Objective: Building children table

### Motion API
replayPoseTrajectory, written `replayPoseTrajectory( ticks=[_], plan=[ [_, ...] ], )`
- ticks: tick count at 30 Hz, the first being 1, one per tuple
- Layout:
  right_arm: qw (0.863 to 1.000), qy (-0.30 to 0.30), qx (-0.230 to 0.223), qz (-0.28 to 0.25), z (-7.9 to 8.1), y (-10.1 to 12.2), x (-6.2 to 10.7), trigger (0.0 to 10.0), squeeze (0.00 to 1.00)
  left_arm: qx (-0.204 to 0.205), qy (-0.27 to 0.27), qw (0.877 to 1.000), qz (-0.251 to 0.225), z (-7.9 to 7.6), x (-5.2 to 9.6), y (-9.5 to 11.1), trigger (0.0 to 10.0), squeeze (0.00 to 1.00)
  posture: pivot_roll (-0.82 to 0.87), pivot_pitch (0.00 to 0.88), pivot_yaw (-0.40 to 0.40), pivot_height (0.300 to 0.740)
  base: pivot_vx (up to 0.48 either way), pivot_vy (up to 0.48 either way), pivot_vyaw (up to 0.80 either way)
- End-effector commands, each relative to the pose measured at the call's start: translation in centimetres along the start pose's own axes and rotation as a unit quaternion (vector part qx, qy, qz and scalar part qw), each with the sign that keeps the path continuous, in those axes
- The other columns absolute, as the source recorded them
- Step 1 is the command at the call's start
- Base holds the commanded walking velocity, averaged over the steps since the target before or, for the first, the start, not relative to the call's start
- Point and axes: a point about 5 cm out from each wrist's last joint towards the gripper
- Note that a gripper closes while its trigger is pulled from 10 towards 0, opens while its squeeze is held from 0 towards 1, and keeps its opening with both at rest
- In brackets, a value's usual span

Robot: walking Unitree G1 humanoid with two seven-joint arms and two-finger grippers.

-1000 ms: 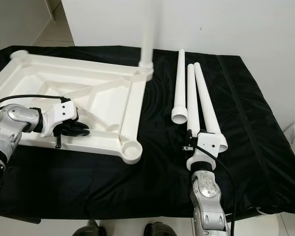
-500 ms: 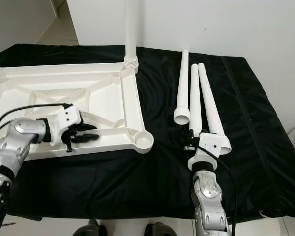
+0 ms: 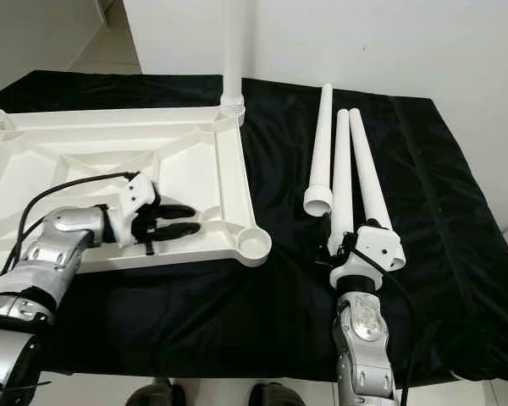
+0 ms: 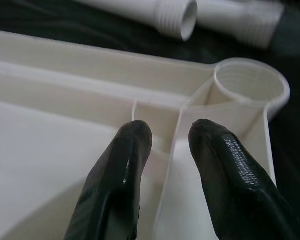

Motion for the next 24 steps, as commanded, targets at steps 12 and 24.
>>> replayPoseTrajectory(
  ticks=[12,24],
  plan=[
    [0.997,0.047,-0.029,0.05,1.8,-2.0,0.9,10.0,0.0,-0.009,0.053,0.992,-0.111,-1.2,-3.2,3.8,10.0,0.0,-0.02,0.059,-0.002,0.74,0.0,0.0,0.0],
    [0.995,0.049,-0.041,0.076,2.3,-3.5,0.1,10.0,0.0,-0.005,0.026,0.993,-0.119,-2.7,-5.4,4.5,10.0,0.0,-0.03,0.055,-0.016,0.74,0.0,0.0,0.0]
  ],
)
Point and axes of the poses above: a point about 5 cm out from each wrist's last joint towards the gripper, its own x axis pointing back from the gripper into the wrist, its own y axis along the axis of the wrist's last joint, z = x × y, and after that the axes turned 14 degrees about x, right-handed
